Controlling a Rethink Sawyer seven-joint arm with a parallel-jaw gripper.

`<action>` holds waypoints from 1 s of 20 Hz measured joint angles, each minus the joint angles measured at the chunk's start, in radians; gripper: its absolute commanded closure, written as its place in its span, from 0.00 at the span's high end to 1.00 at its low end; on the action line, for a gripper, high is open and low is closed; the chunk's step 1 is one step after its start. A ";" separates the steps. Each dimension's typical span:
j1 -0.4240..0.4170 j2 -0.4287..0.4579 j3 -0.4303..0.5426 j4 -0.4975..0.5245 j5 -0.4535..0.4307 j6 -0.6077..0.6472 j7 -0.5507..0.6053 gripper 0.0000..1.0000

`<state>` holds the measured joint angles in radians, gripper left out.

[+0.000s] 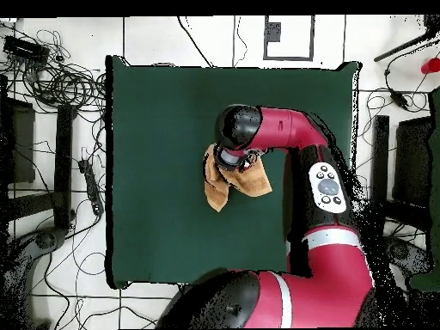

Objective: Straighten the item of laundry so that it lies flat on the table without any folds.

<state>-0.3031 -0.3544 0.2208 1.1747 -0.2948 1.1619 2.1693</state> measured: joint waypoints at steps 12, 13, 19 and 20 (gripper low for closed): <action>0.016 0.025 0.000 -0.008 -0.006 0.000 0.000 1.00; 0.016 0.025 0.000 -0.008 -0.006 0.000 0.000 1.00; 0.016 0.025 0.000 -0.008 -0.008 0.000 0.000 1.00; 0.016 0.025 0.000 -0.008 -0.008 0.000 0.000 1.00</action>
